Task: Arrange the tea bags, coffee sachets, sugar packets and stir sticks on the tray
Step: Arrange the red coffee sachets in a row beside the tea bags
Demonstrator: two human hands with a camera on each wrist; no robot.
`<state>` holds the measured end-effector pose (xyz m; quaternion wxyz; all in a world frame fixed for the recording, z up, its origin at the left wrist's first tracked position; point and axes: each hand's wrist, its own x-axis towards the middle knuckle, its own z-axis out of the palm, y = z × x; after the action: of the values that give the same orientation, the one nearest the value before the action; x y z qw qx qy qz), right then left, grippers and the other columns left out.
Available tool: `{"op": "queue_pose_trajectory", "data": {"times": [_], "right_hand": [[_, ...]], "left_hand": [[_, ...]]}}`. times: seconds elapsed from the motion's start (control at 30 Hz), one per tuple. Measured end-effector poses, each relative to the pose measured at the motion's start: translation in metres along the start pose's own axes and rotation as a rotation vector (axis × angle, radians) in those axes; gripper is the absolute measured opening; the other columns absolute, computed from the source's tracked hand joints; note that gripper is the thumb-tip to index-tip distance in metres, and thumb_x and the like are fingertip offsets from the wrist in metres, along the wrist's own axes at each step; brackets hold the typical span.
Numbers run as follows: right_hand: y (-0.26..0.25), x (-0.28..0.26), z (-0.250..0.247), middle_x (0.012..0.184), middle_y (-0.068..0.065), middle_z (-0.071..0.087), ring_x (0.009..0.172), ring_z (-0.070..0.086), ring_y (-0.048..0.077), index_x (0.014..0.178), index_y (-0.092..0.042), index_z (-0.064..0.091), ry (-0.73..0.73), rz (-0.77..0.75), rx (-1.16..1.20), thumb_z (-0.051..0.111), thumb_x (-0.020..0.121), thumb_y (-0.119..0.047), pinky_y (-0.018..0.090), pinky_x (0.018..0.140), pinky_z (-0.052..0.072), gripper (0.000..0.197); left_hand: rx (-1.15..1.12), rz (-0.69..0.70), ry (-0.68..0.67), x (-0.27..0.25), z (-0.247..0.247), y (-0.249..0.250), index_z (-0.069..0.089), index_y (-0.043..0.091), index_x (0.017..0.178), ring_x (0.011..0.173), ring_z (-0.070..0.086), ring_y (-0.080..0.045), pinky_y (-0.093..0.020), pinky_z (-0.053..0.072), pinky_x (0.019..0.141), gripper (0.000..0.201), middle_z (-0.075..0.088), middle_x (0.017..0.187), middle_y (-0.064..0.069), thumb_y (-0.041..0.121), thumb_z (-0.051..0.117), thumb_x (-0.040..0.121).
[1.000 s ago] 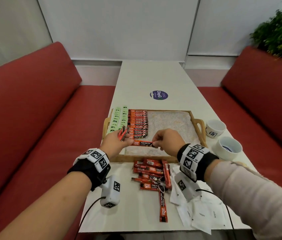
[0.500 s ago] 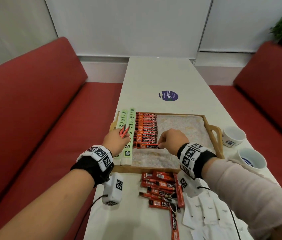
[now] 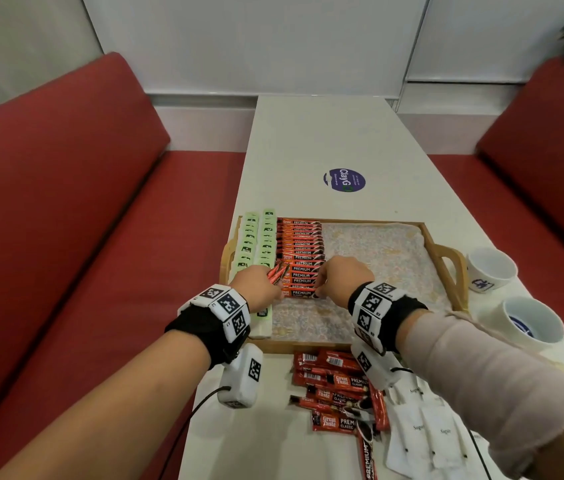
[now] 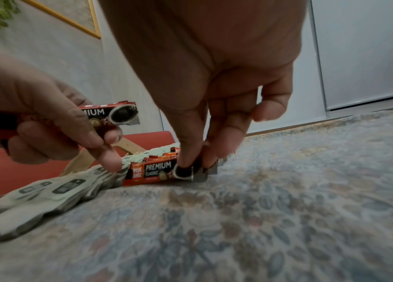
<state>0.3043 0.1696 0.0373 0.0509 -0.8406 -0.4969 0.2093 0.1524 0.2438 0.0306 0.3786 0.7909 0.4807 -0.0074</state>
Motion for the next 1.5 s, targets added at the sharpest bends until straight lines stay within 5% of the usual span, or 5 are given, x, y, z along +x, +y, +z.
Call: {"op": "queue_pose_trajectory", "data": {"times": [0.67,0.93,1.1,1.3,1.5], "right_hand": [[-0.019,-0.016,-0.014,0.095,-0.003,0.062,0.086,0.06,0.015,0.111,-0.019,0.06,0.101,-0.25,0.412,0.065,0.087,-0.03,0.03,0.077,0.049,0.027],[-0.016,-0.023,-0.019,0.065,-0.006,0.055,0.057,0.052,0.006,0.095,-0.017,0.066,0.08,-0.27,0.534,0.073,0.081,-0.009,0.018,0.056,0.046,0.018],[0.0,-0.02,-0.021,0.068,0.001,0.066,0.061,0.06,0.014,0.073,-0.022,0.066,0.082,-0.236,0.54,0.073,0.08,-0.007,0.035,0.075,0.057,0.018],[0.011,-0.021,-0.02,0.067,-0.007,0.062,0.063,0.057,0.008,0.077,-0.017,0.069,0.069,-0.179,0.476,0.073,0.08,-0.008,0.026,0.069,0.053,0.011],[0.014,-0.017,-0.015,0.061,-0.011,0.056,0.058,0.049,0.003,0.074,-0.019,0.071,0.03,-0.089,0.325,0.079,0.075,-0.015,0.018,0.053,0.035,0.01]], "left_hand": [[-0.383,-0.019,-0.132,-0.014,-0.007,0.001,0.06,0.011,0.085,0.037,0.049,-0.006,-0.016,0.038,0.037,0.023,0.057,0.05,0.003,0.012,0.08,0.073],[-0.339,0.036,-0.132,-0.025,-0.004,0.013,0.061,0.013,0.085,0.047,0.057,-0.008,-0.018,0.043,0.043,0.029,0.062,0.058,0.003,0.015,0.084,0.068],[-0.376,0.02,-0.117,-0.027,-0.011,0.009,0.06,0.013,0.103,0.072,0.065,-0.013,-0.024,0.055,0.056,0.038,0.067,0.082,0.001,0.011,0.081,0.072],[-0.411,0.007,-0.059,-0.023,-0.013,0.006,0.048,0.02,0.082,0.083,0.063,-0.014,-0.039,0.058,0.075,0.031,0.062,0.086,0.003,0.004,0.074,0.079],[-0.294,0.006,0.028,-0.015,-0.011,0.001,0.048,0.016,0.082,0.084,0.064,-0.012,-0.025,0.055,0.056,0.023,0.066,0.097,-0.001,0.001,0.066,0.084]]}}
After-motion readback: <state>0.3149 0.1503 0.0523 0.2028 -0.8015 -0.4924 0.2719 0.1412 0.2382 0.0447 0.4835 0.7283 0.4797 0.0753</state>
